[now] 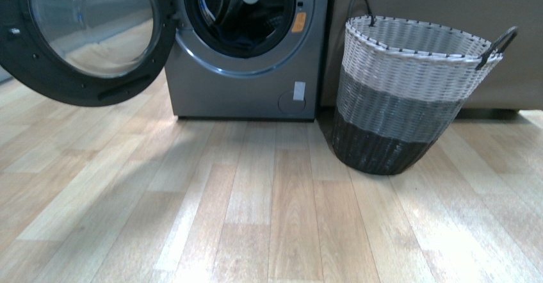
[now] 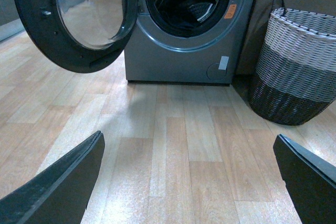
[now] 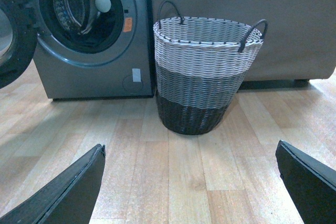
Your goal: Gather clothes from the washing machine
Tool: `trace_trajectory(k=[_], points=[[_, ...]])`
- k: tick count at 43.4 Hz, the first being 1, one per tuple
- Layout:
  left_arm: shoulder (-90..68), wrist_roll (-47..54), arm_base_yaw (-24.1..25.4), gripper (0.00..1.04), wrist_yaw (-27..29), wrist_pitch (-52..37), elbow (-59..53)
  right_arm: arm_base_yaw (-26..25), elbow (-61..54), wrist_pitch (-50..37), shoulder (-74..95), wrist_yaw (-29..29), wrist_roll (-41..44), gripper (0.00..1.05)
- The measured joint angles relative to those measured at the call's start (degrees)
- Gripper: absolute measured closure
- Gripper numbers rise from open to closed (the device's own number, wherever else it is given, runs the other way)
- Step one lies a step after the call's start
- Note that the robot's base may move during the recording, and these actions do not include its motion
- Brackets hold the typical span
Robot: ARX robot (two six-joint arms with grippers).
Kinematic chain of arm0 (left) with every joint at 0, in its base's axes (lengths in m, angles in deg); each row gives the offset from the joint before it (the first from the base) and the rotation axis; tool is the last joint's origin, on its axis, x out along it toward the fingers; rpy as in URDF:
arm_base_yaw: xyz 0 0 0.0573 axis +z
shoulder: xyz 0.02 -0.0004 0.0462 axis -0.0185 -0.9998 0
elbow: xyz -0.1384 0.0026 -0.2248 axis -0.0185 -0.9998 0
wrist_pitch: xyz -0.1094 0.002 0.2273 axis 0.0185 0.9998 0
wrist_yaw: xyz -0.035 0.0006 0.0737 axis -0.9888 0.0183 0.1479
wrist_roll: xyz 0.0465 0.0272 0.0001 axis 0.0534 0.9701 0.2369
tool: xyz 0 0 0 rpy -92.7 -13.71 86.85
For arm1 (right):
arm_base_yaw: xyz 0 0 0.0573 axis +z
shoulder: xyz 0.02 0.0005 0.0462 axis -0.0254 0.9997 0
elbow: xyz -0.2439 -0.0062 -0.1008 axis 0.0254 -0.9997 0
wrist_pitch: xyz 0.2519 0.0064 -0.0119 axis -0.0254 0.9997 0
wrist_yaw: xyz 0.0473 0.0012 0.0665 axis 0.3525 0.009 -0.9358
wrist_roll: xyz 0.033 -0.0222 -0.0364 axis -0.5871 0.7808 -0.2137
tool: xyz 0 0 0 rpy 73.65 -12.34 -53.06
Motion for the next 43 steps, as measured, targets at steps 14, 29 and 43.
trace_trajectory(k=[14, 29, 43], points=[[0.0, 0.0, 0.0, 0.06, 0.0, 0.0, 0.0, -0.02, 0.0, 0.0, 0.0, 0.0, 0.0, 0.08], [0.0, 0.0, 0.0, 0.06, 0.0, 0.0, 0.0, -0.02, 0.0, 0.0, 0.0, 0.0, 0.0, 0.08], [0.0, 0.0, 0.0, 0.06, 0.02, 0.0, 0.0, -0.02, 0.0, 0.0, 0.0, 0.0, 0.0, 0.08]])
